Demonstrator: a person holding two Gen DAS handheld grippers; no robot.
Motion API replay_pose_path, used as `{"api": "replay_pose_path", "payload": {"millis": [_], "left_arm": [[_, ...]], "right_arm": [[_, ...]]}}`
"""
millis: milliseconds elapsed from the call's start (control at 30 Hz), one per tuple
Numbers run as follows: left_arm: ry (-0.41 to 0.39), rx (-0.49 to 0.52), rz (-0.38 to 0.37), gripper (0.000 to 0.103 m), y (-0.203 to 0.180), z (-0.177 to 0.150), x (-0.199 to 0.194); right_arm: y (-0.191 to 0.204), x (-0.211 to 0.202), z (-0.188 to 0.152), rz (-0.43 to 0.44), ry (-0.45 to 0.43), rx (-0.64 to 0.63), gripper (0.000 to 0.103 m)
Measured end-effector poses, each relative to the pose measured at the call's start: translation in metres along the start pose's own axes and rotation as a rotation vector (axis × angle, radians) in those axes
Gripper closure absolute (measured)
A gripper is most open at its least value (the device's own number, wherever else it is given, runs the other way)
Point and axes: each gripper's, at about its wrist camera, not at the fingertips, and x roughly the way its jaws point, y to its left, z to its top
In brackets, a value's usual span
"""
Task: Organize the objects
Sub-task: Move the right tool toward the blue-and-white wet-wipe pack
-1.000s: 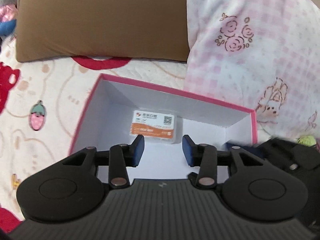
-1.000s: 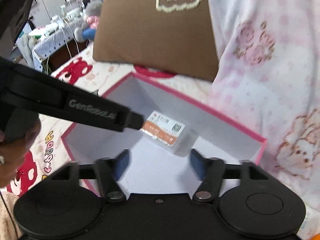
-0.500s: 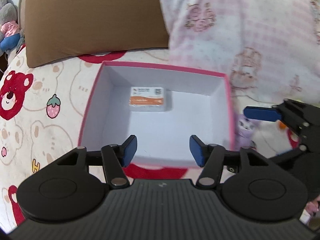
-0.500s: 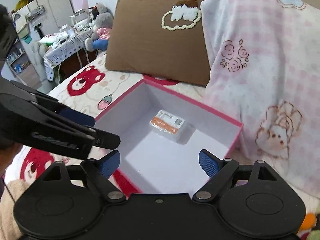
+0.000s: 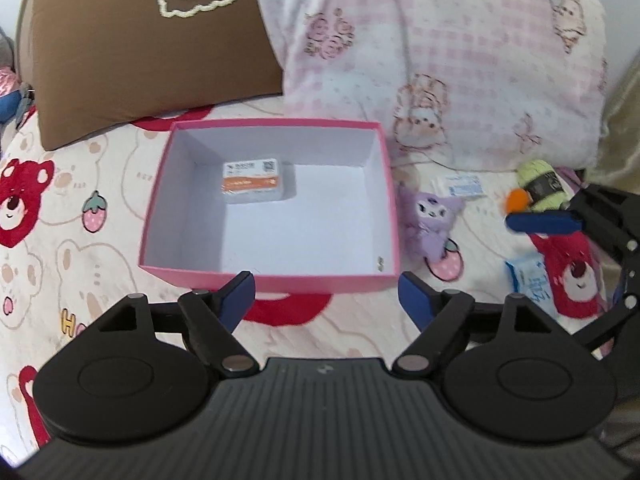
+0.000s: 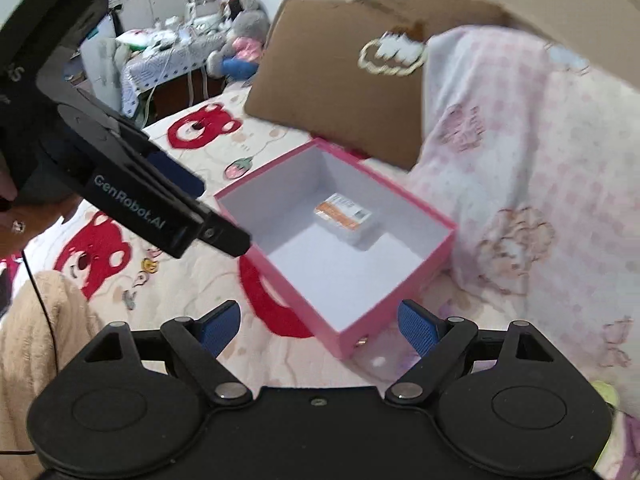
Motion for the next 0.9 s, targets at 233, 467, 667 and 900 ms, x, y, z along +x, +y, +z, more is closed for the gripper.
{"api": "replay_pose_path", "payload": {"millis": [233,467,667,900], "left_arm": [[0.031,0.02,-0.063,0.023,-0.017,-0.015,-0.007],[0.044,0.102,-0.118,0.022,-0.045,-0.026,-0.006],[0.1,0.181,-0.176,0.023,-0.072,-0.034,0.003],[0.13,0.222,-0.257,0.023,-0.092,-0.041,0.015]], "right_arm": [[-0.007,-0.047,-0.031,-0.051,-0.063,-0.015,0.015],[-0.019,-0.07,-0.064,-0.038,0.013,0.043,0.015],[-0.025,-0.078,-0.091,-0.023,0.068,0.082,0.015],[-0.03,-0.083,-0.121,-0.036,0.061,0.092,0.014]]}}
